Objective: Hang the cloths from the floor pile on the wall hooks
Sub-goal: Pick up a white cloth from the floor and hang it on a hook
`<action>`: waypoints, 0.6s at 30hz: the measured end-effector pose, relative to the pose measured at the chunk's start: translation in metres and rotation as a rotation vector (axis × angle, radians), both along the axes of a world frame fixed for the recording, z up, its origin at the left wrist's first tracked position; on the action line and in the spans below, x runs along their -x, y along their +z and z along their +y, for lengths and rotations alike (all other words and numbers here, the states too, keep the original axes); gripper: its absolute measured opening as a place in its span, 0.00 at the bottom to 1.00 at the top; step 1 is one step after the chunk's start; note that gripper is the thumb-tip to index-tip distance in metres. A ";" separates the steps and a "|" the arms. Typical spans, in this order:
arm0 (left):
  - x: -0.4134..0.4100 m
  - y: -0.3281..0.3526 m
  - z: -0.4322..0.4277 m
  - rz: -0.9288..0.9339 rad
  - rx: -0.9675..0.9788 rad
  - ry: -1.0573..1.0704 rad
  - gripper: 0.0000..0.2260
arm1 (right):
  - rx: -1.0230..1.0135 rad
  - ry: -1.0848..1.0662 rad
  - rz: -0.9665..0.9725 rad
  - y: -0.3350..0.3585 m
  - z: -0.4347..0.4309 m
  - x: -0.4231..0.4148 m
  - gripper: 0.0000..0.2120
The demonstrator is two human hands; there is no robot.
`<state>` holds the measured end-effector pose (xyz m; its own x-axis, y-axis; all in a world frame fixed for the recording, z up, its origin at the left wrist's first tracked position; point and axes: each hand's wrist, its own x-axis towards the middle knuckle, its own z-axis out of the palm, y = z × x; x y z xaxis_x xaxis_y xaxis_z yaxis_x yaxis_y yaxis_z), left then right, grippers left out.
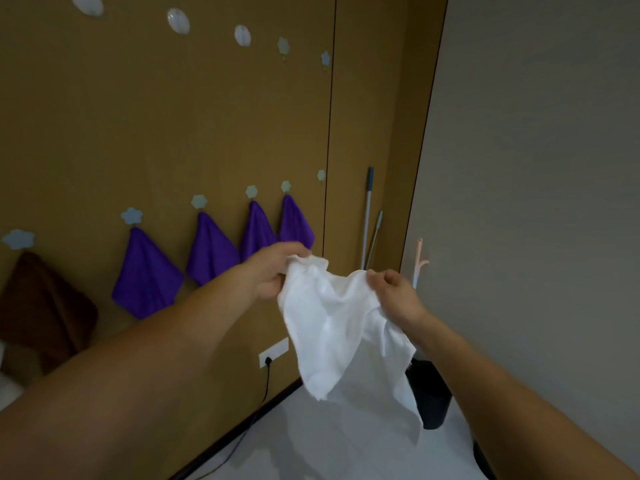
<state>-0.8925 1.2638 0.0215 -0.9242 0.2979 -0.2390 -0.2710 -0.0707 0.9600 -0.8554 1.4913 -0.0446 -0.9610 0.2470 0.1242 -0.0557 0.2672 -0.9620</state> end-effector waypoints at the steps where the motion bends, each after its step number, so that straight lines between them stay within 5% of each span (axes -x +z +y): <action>1: -0.001 -0.002 -0.003 0.022 0.025 -0.020 0.15 | -0.007 0.044 -0.006 0.001 -0.002 -0.001 0.16; 6: 0.006 0.006 -0.016 0.158 0.065 0.085 0.38 | -0.272 0.384 -0.286 -0.004 0.014 -0.015 0.32; 9: 0.010 0.014 -0.024 0.218 0.154 0.238 0.32 | -0.402 0.500 -0.386 -0.013 0.026 -0.024 0.31; 13: 0.017 0.015 -0.036 0.270 0.341 0.417 0.08 | -0.429 0.417 -0.394 -0.027 0.047 -0.026 0.20; 16: 0.022 0.011 -0.040 0.302 0.396 0.457 0.03 | -0.457 0.250 -0.401 -0.034 0.061 -0.027 0.06; 18: 0.023 0.007 -0.039 0.297 0.413 0.456 0.05 | -0.465 0.210 -0.425 -0.033 0.069 -0.029 0.05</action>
